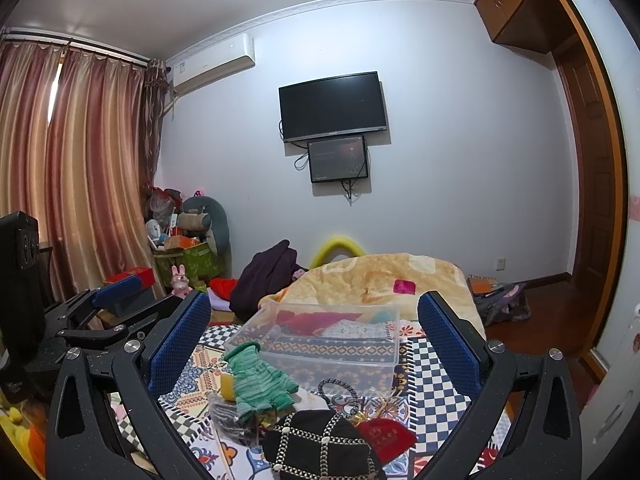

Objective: Organize soft objects

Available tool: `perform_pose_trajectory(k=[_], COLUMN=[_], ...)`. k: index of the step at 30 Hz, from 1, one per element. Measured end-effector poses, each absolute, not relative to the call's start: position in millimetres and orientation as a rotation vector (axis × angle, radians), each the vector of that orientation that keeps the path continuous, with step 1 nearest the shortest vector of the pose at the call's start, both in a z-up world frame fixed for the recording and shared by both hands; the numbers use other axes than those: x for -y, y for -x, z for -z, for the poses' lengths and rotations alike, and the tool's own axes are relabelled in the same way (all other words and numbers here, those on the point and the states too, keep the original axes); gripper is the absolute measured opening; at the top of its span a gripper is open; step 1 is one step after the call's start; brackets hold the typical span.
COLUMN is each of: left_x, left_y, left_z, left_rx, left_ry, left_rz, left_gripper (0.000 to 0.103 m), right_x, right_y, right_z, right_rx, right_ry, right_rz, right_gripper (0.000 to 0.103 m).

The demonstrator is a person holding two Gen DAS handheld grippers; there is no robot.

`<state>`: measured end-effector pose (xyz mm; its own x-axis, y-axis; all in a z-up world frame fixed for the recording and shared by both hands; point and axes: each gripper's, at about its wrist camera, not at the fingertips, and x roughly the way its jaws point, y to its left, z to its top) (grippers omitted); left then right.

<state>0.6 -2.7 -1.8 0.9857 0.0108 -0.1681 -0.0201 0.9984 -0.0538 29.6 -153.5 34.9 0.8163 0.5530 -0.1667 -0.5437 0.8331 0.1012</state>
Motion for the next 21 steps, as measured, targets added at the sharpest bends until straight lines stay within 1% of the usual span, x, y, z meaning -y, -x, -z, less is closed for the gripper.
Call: perform_pose_trajectory(k=[13, 21], left_x=[3.5, -5.3], left_y=[-4.0, -22.2], left_z=[6.7, 27.5], left_rx=[-0.181, -0.254], left_ry=[0.051, 0.077], left_rz=[-0.005, 0.008], left_gripper=[0.103, 0.103], right_x=[154.4, 155.9], right_y=[-35.4, -53.4], right_z=[-28.7, -3.1], right_rx=[-0.209, -0.291], right_ry=[-0.053, -0.039], right_rz=[-0.582, -0.577], right_gripper=[0.103, 0.103])
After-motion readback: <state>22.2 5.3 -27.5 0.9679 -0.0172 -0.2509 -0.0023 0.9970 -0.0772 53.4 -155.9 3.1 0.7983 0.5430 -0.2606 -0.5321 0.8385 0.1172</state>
